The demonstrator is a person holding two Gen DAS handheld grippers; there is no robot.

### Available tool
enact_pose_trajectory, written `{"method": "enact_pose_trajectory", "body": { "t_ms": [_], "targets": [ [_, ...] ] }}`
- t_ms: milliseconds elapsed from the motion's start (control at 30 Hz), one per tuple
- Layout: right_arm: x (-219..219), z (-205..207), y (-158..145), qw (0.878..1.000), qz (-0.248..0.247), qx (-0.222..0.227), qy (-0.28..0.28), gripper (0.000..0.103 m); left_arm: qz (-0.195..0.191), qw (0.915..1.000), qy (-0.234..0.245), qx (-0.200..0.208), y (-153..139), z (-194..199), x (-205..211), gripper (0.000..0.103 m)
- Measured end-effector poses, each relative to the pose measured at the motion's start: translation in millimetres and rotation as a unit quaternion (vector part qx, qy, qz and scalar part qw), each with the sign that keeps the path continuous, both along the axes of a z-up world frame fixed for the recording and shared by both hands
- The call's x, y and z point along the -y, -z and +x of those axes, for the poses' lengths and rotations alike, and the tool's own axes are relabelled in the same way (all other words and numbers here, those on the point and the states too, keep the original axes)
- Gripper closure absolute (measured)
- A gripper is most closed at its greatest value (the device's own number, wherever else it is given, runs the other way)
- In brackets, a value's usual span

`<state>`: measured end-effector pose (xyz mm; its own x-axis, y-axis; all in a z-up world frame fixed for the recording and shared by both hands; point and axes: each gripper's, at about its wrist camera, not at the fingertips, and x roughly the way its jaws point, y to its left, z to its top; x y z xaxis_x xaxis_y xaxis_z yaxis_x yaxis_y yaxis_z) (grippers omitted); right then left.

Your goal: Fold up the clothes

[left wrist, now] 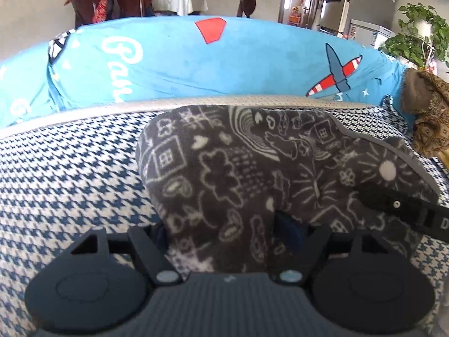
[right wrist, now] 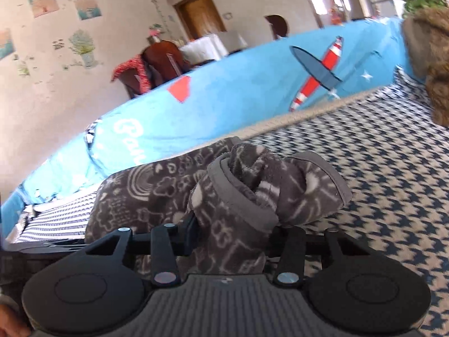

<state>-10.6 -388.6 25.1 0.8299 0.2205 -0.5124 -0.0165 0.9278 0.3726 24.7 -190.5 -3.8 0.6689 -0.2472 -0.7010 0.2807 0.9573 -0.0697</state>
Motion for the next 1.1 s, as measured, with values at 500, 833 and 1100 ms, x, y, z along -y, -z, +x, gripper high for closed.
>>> {"method": "enact_pose_trajectory", "body": {
  "t_ms": [500, 833, 1100],
  "targets": [
    [-61, 19, 0, 0.996, 0.022, -0.005, -0.089, 0.057, 0.031, 0.9974, -0.064, -0.014, -17, -10, -87, 0.029],
    [-60, 35, 26, 0.991, 0.061, -0.113, -0.046, 0.025, 0.032, 0.9971, -0.067, -0.019, 2, -5, -108, 0.007],
    [-44, 29, 33, 0.981, 0.121, -0.146, -0.035, 0.023, -0.005, 0.9974, -0.064, -0.032, 6, -4, -127, 0.000]
  ]
}}
